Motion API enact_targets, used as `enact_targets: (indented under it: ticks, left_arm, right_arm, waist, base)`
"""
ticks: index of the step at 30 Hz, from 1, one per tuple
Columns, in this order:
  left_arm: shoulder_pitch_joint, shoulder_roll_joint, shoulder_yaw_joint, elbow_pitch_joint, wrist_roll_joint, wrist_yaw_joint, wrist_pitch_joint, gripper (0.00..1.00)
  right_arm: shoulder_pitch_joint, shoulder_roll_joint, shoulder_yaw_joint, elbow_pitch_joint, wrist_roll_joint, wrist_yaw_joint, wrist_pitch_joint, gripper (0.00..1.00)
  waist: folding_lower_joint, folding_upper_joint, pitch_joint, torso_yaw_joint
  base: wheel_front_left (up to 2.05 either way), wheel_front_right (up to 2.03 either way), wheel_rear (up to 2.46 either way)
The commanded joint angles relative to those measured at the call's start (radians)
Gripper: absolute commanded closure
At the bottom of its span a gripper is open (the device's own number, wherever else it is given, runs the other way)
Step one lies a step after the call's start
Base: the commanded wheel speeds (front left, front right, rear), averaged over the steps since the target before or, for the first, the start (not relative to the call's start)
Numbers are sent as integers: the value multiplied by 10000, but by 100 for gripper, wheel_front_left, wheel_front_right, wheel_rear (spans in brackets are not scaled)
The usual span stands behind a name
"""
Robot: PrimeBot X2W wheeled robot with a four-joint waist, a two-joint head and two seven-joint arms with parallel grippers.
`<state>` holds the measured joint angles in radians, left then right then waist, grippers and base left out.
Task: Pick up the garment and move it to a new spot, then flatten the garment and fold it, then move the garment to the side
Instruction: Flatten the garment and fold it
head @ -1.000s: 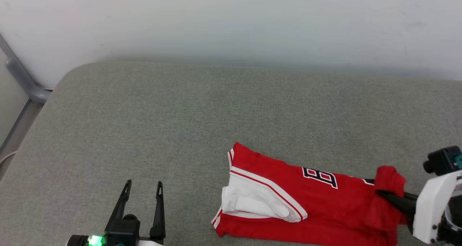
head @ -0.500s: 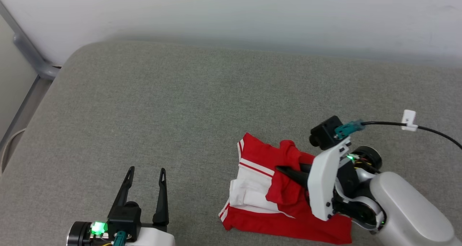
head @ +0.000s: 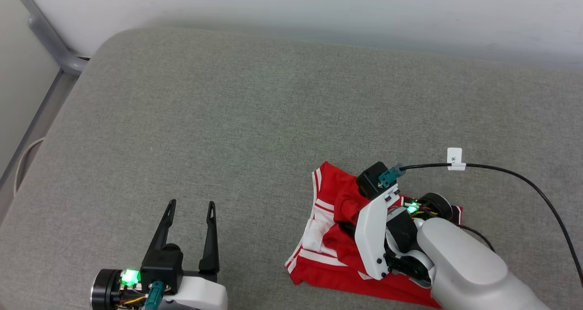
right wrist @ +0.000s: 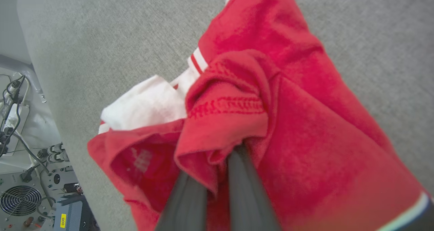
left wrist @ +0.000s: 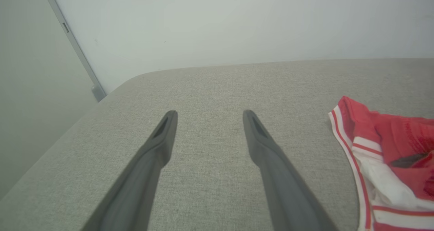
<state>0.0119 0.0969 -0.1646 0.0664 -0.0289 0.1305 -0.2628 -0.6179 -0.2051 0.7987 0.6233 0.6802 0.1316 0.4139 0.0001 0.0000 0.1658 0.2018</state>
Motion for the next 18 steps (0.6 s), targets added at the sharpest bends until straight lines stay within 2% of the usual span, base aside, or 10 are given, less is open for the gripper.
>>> enact_targets:
  ticks: [1,2,3,4,8,12,16,18]
  left_arm:
    - [-61,-6,54,16,85,-34,-27,0]
    - [-26,-10,81,35,85,-27,-25,0]
    - [15,-9,109,61,81,-26,-27,0]
    - [44,-7,133,89,80,-38,-25,0]
    - [137,18,207,151,98,-65,-27,0]
    - [290,31,281,116,72,-61,-27,0]
    - [527,35,332,39,30,-106,-25,0]
    - [602,36,362,27,2,-129,-25,0]
  right_arm:
    - [-22,51,135,232,52,-19,-222,100]
    - [-53,74,163,256,128,-19,-435,79]
    - [-89,77,166,227,176,-19,-681,50]
    - [-140,39,192,143,200,-19,-954,0]
    - [-51,-260,186,-495,302,-16,-2018,0]
    - [388,-846,-194,-1428,417,-16,-2825,0]
    - [802,-1524,-1142,-2173,-380,-16,-3862,0]
    - [1246,-1641,-1775,-2389,-873,-14,-4392,0]
  waist:
    - [-1,0,-22,-35]
    - [-1,0,-61,-66]
    - [-1,0,-110,-100]
    - [-1,0,-172,-134]
    - [-1,0,-519,-301]
    - [-1,0,-893,-538]
    - [-1,0,-1193,-790]
    - [-1,0,-1304,-903]
  base:
    - [0,0,0]
    - [0,0,0]
    - [0,0,0]
    - [0,0,0]
    - [0,0,0]
    - [0,0,0]
    - [0,0,0]
    - [0,0,0]
